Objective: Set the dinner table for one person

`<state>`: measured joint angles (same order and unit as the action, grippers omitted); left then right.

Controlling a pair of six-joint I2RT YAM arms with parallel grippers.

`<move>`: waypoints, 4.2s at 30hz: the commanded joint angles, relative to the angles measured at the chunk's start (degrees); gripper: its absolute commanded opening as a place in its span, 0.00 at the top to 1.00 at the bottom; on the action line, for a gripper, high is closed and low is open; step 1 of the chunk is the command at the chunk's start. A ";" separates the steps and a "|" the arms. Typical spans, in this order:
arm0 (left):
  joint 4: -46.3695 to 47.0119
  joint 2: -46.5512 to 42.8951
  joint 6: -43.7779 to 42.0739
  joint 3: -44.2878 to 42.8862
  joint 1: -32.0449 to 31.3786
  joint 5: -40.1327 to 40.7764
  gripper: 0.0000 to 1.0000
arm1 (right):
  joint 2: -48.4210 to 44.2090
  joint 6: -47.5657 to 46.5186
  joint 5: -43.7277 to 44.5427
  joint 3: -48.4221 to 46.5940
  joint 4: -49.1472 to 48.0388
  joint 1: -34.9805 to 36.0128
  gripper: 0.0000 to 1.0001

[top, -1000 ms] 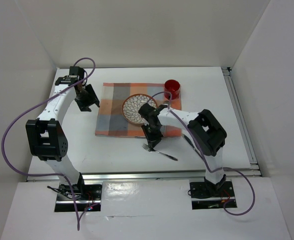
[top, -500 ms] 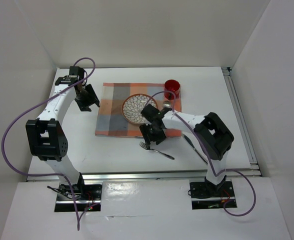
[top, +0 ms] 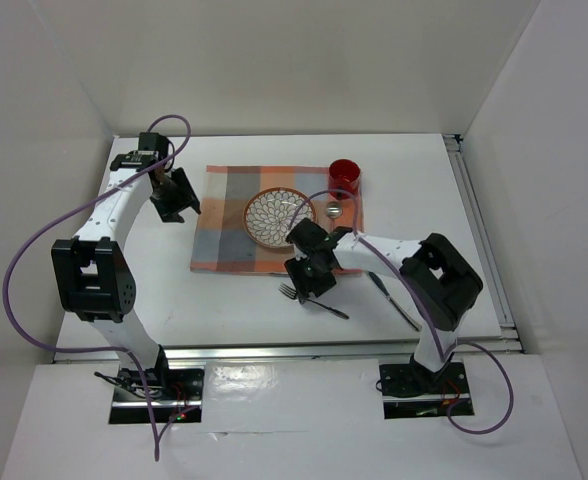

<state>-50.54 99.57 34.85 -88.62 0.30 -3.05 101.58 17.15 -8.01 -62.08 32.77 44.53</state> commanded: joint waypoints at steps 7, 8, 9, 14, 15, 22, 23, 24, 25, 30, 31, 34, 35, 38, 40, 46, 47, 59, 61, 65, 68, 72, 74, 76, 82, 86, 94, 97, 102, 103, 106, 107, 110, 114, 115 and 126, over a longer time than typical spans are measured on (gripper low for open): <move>0.45 -0.60 0.48 -1.29 0.06 -0.99 0.38 | 1.52 0.70 11.00 3.02 0.27 4.33 0.71; 0.45 -0.60 0.48 -1.29 0.06 -0.99 0.38 | 1.52 0.70 12.48 3.02 0.79 4.94 0.74; 0.45 -1.13 0.48 -1.29 0.06 -0.99 0.38 | 1.52 0.70 12.49 3.02 1.41 4.95 0.77; 0.45 -1.13 0.48 -1.82 0.06 -0.99 0.38 | -3.66 0.70 15.30 0.65 4.66 5.48 1.00; 0.45 -1.13 0.48 -1.82 0.06 -0.99 0.38 | -6.45 0.70 17.05 0.04 5.71 5.48 1.00; 0.45 -1.66 0.48 -2.35 0.06 -2.05 0.38 | -13.25 3.41 15.68 -4.18 9.41 -4.50 1.00; 0.45 -1.14 0.48 -2.35 0.06 -2.05 0.38 | -12.03 3.42 14.44 -5.32 9.41 -6.46 1.00; 0.45 -1.13 0.48 -2.96 0.06 -2.57 0.38 | -10.80 4.55 13.64 -8.11 9.41 -8.22 1.00; 0.45 -1.13 0.48 -2.96 0.06 -2.58 0.38 | -9.40 6.30 13.03 -9.71 10.02 -11.02 1.00; 0.45 -1.75 -0.04 -2.96 0.06 -2.58 0.38 | 1.15 9.04 11.26 -20.15 10.03 -16.67 1.00; -0.16 -1.75 -0.57 -2.96 0.06 -2.58 0.38 | 2.56 9.57 11.26 -21.57 10.03 -18.06 1.00; -0.78 -2.36 -1.10 -2.96 0.06 -1.26 0.38 | 7.48 9.57 11.79 -26.24 10.03 -20.36 1.00; -0.78 -2.97 -1.10 -2.96 0.06 -1.26 0.38 | 9.67 10.09 11.79 -27.20 10.03 -21.76 1.00; -0.78 -2.98 -1.10 -2.96 0.06 -0.64 0.38 | 11.97 10.10 11.79 -29.50 10.03 -23.17 1.00; -0.78 -2.98 -1.10 -2.96 0.06 -0.64 0.38 | 12.59 10.10 11.26 -29.50 9.33 -23.70 1.00; -0.78 -2.98 -1.10 -3.49 0.06 -0.64 0.38 | 11.72 10.71 9.07 -30.02 9.33 -23.71 1.00; -1.31 -2.98 -1.10 -3.49 0.06 -0.64 0.38 | 11.10 10.71 9.07 -30.55 10.02 -23.70 1.00; -2.54 -7.19 2.94 -4.02 0.06 6.02 0.38 | 24.34 16.51 -1.92 -61.16 10.38 -7.98 1.00; -3.16 -9.81 4.78 -4.02 0.06 6.74 0.38 | 29.87 17.83 -3.93 -66.39 10.38 -7.18 1.00; -1.05 -14.65 6.28 -2.09 0.06 6.74 0.36 | 35.70 21.17 -8.33 -72.82 2.68 -5.95 1.00; 0.09 -15.80 6.28 -0.77 0.06 5.42 0.35 | 38.24 24.24 -9.74 -72.83 -2.61 -5.25 1.00; -2.01 -14.76 5.75 -1.38 0.06 5.42 0.35 | 41.32 27.58 -8.25 -72.83 -6.84 -4.63 1.00; -2.54 -14.75 5.23 -1.38 0.06 5.42 0.35 | 42.38 29.52 -7.64 -72.83 -8.16 -4.11 1.00; -2.54 -14.75 4.62 -1.38 0.06 5.94 0.35 | 43.26 31.53 -6.94 -72.83 -9.31 -4.10 1.00; -3.16 -15.28 3.47 -3.13 0.06 7.17 0.35 | 44.49 32.07 -4.73 -70.90 -11.67 -3.58 0.78; -3.16 -15.28 2.94 -3.14 0.06 7.18 0.35 | 43.97 32.60 -5.26 -70.28 -11.68 -3.05 0.63; -3.16 -14.75 2.41 -3.75 0.06 6.65 0.35 | 38.18 30.76 -6.49 -66.52 -12.91 -3.05 0.53; -3.16 -14.23 2.41 -3.75 0.06 6.65 0.35 | 31.59 27.86 -5.71 -63.00 -12.91 -3.66 0.55; -2.63 -13.70 2.41 -3.75 0.06 6.04 0.35 | 13.88 19.71 2.70 -46.93 -10.02 -6.12 0.55; -2.63 -13.70 2.41 -3.75 0.06 6.04 0.35 | 10.69 18.64 4.74 -43.16 -8.44 -6.13 0.54; -2.02 -13.08 2.41 -3.75 0.06 5.51 0.35 | -2.29 17.66 13.10 -26.55 -3.88 -9.10 0.42; -2.01 -13.08 2.41 -3.75 0.06 4.90 0.35 | -5.48 18.18 13.72 -18.16 -0.73 -10.33 0.36; -0.96 -12.39 2.41 -3.75 0.06 4.19 0.35 | -18.05 20.21 14.95 -3.20 4.73 -15.25 0.28; -0.43 -11.68 2.94 -4.28 0.06 3.49 0.35 | -28.97 22.93 11.45 8.70 8.26 -21.58 0.25; -0.43 -11.16 2.94 -4.28 0.06 3.49 0.35 | -30.20 23.45 10.22 10.13 8.79 -23.60 0.25; -0.43 -10.62 2.94 -4.28 0.06 2.43 0.35 | -25.56 25.66 2.83 17.17 7.22 -32.40 0.28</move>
<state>-52.23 89.17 38.76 -91.02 0.30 0.12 74.54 41.47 -2.42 -46.33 42.48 13.74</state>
